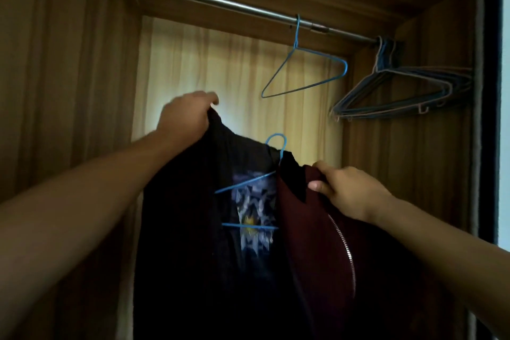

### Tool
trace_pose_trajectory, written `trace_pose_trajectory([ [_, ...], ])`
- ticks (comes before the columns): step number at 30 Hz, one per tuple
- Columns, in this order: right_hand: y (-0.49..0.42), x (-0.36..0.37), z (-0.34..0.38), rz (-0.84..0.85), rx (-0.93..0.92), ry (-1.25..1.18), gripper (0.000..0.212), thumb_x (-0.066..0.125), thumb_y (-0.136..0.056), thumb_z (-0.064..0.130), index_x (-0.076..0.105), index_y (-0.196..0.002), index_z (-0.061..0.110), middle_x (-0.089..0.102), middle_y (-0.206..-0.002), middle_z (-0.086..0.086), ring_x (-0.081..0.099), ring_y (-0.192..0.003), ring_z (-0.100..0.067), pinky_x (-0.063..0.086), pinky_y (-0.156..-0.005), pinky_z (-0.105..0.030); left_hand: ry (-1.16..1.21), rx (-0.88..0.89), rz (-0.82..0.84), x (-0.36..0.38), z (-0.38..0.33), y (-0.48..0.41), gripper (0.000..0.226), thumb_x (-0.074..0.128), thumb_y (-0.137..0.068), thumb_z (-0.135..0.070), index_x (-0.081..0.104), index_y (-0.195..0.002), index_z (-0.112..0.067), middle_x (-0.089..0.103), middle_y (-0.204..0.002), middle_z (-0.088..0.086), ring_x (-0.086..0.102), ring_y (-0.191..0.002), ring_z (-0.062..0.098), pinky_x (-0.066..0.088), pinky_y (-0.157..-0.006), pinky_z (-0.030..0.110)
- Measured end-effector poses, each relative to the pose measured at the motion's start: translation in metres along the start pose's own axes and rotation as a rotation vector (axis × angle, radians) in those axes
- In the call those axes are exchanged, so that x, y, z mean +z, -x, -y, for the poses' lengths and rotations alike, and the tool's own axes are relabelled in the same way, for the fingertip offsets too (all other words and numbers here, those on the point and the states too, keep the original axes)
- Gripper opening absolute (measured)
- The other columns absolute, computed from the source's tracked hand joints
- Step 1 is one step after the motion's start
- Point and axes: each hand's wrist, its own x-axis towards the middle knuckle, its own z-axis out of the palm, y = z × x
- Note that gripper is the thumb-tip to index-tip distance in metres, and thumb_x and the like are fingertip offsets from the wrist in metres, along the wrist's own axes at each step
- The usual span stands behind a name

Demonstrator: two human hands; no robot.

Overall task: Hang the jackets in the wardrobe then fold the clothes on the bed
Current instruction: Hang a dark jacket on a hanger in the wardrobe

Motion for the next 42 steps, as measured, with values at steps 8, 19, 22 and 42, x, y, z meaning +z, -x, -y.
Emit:
trace_pose_trajectory([
  [8, 0.013, -0.031, -0.006, -0.384, 0.181, -0.166, 0.043, 0.046, -0.099, 0.058, 0.046, -0.129, 0.027, 0.070, -0.105, -0.018, 0.064, -0.100, -0.043, 0.054, -0.077, -0.046, 0.731, -0.233, -0.061, 0.001, -0.123, 0.026, 0.024, 0.050, -0.068, -0.016, 0.068, -0.083, -0.022, 0.072, -0.076, -0.009, 0.069, -0.078, 0.015, 0.054, -0.075, 0.026],
  [19, 0.063, -0.027, -0.028, -0.411, 0.257, -0.197, 0.052, 0.041, -0.093, 0.067, 0.047, -0.129, 0.029, 0.072, -0.093, -0.002, 0.069, -0.088, -0.031, 0.056, -0.070, -0.044, 0.841, 0.246, 0.096, 0.095, -0.146, 0.104, 0.051, 0.052, -0.087, 0.014, 0.062, -0.131, -0.010, 0.057, -0.130, -0.005, 0.056, -0.122, 0.008, 0.047, -0.105, 0.032],
  [22, 0.068, -0.032, -0.035, -0.423, 0.265, -0.221, 0.051, 0.044, -0.094, 0.066, 0.048, -0.129, 0.029, 0.073, -0.092, -0.002, 0.069, -0.086, -0.030, 0.057, -0.070, -0.045, 0.342, 0.269, -0.145, 0.111, -0.140, 0.098, 0.072, 0.076, -0.080, -0.022, 0.045, -0.144, -0.030, 0.044, -0.143, 0.000, 0.042, -0.134, 0.023, 0.040, -0.105, 0.047],
  [42, -0.042, -0.111, -0.105, -0.282, 0.308, 0.357, 0.035, 0.044, -0.105, 0.036, 0.031, -0.137, 0.034, 0.048, -0.073, 0.001, 0.052, -0.067, -0.023, 0.032, -0.050, -0.032, 0.554, -0.030, 0.201, 0.214, -0.188, -0.081, 0.043, 0.048, -0.094, -0.063, 0.036, -0.122, -0.034, 0.067, -0.109, 0.003, 0.065, -0.088, 0.026, 0.056, -0.076, 0.045],
])
